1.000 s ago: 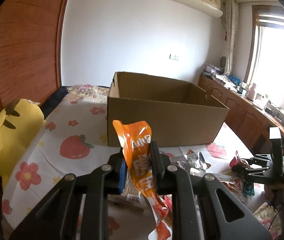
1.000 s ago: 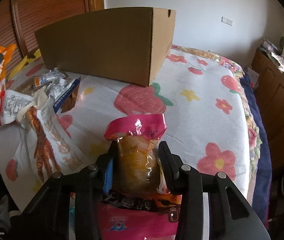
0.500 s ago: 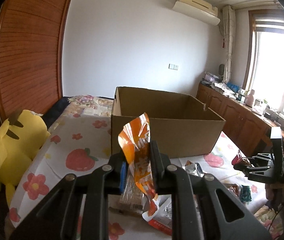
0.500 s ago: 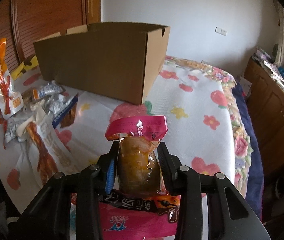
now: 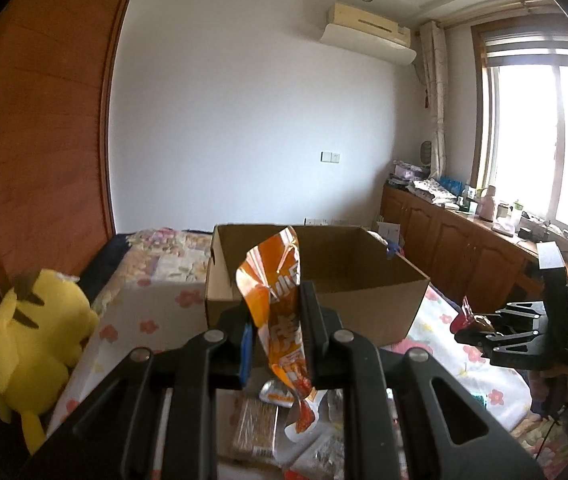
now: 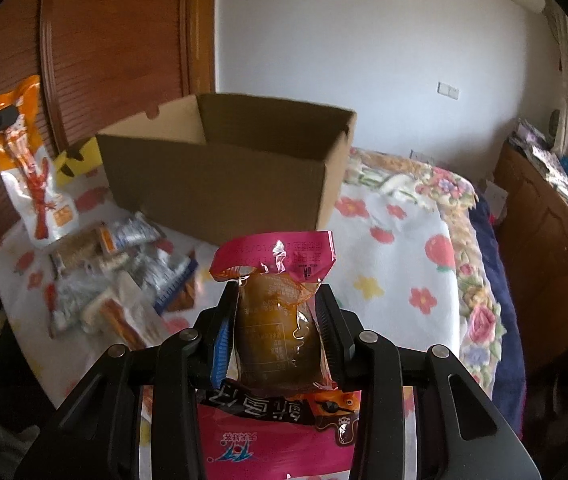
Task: Organize snacks
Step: 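Carry both snacks over the cardboard box and open both tools to drop them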
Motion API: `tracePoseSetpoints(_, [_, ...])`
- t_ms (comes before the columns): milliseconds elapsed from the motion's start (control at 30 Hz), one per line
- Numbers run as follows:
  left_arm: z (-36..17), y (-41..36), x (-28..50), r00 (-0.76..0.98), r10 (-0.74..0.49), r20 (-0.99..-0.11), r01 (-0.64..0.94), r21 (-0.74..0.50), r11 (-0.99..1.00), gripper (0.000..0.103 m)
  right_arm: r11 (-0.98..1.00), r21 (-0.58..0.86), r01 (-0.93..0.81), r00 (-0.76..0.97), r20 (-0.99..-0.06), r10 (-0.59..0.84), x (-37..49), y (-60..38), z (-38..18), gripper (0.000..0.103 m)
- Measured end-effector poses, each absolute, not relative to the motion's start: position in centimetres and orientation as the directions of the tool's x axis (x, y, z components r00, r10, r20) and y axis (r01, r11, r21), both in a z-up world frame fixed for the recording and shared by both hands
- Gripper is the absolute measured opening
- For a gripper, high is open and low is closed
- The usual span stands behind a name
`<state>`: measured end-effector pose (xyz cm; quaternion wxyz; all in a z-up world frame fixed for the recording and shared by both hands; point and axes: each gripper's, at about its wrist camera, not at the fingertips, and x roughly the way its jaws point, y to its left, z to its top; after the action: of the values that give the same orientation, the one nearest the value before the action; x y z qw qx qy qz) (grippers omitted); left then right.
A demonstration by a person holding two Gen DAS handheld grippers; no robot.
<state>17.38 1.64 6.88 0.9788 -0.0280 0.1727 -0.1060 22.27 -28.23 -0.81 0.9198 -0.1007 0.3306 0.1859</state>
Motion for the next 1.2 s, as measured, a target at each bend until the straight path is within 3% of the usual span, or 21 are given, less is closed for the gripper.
tracePoseSetpoints(800, [13.3,1.0,25.8,0.926,-0.271,-0.263,0.264,-0.060,0.963,0.017,0.878,-0.077,-0.473,0.762,-0.536,0.364,29.6,-20.9,6.9,0.033])
tracePoseSetpoints(1200, [12.0,0.7,32.2,0.925,-0.255,-0.282,0.246,-0.069,0.967,0.017,0.908,-0.062,-0.415,0.785,-0.528,0.323,36.3,-18.7,6.6,0.033])
